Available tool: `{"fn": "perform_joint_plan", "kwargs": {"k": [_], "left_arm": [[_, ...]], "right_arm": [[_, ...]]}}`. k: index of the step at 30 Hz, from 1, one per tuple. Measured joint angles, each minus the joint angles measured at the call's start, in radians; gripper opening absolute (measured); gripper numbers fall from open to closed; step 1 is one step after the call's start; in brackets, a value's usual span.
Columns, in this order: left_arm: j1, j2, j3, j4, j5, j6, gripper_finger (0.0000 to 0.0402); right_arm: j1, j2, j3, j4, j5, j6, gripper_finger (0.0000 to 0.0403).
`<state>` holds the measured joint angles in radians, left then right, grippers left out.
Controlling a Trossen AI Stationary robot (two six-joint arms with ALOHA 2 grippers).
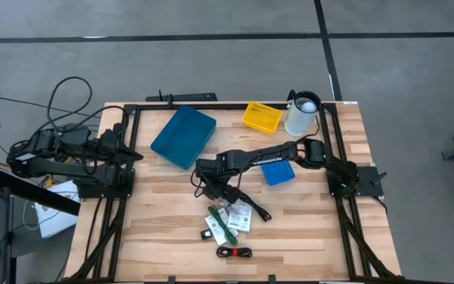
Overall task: Pick and place items into bin
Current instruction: Put the pink charger adapter into the blue bin
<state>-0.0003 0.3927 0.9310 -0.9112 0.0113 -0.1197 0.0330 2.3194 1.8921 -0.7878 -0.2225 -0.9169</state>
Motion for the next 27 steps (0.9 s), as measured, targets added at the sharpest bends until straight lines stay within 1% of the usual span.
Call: {"fn": "perform_joint_plan", "kwargs": {"k": [3, 9, 17, 21, 27], "left_arm": [[0.000, 0.000, 0.000, 0.000, 0.000, 0.000, 0.0000], [0.000, 0.000, 0.000, 0.000, 0.000, 0.000, 0.0000], [0.000, 0.000, 0.000, 0.000, 0.000, 0.000, 0.0000], [0.000, 0.000, 0.000, 0.000, 0.000, 0.000, 0.0000], [0.000, 0.000, 0.000, 0.000, 0.000, 0.000, 0.0000]], "right_arm": [[-0.003, 0.011, 0.005, 0.023, -0.021, 0.000, 0.0233], [-0.015, 0.017, 0.001, 0.015, -0.038, 0.000, 0.0233], [-0.024, 0.017, 0.001, 0.015, -0.042, 0.000, 0.0231], [-0.024, 0.017, 0.001, 0.015, -0.042, 0.000, 0.0221], [-0.024, 0.017, 0.001, 0.015, -0.042, 0.000, 0.0193]]}}
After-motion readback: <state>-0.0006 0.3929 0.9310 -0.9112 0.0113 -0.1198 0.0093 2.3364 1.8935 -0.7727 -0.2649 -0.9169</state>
